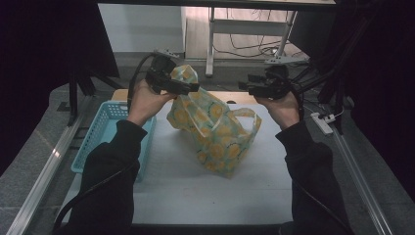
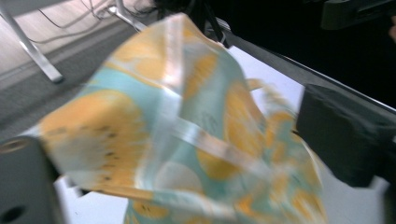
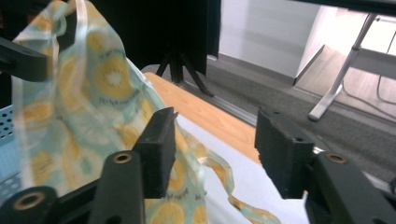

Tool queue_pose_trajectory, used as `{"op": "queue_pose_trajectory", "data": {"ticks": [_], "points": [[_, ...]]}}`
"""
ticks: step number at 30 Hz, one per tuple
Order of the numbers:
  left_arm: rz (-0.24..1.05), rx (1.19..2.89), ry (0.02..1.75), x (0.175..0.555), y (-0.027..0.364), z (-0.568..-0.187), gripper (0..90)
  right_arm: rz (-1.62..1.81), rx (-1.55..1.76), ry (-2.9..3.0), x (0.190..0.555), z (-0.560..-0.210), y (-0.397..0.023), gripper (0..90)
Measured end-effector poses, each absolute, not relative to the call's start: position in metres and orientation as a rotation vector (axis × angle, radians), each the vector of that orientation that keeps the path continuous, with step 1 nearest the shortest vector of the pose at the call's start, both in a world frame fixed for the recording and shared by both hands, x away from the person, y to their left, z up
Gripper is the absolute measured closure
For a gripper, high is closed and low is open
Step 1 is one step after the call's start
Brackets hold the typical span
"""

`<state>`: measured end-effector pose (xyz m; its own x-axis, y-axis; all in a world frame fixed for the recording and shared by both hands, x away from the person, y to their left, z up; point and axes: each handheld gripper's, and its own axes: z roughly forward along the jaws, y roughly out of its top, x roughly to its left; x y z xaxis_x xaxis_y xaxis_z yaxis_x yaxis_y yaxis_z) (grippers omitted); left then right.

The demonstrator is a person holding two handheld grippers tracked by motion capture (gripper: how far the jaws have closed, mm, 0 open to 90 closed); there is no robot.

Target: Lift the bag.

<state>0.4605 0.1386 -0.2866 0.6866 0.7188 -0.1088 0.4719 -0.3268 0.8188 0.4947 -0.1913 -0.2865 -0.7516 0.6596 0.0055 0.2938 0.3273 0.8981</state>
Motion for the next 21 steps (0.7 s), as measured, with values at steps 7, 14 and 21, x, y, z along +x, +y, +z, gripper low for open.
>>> {"op": "queue_pose_trajectory", "data": {"ticks": [7, 14, 21], "points": [[0.351, 2.019, 0.903, 0.447, 0.156, -0.281, 0.8, 1.411, 0.851, 2.246, 0.488, -0.298, -0.197, 38.9], [0.228, 2.126, 0.874, 0.439, 0.170, -0.294, 0.5, 1.424, 0.856, 2.262, 0.480, -0.307, -0.205, 37.4], [0.170, 2.099, 0.808, 0.432, 0.180, -0.304, 1.7, 1.451, 0.838, 2.315, 0.476, -0.320, -0.196, 36.1]]}}
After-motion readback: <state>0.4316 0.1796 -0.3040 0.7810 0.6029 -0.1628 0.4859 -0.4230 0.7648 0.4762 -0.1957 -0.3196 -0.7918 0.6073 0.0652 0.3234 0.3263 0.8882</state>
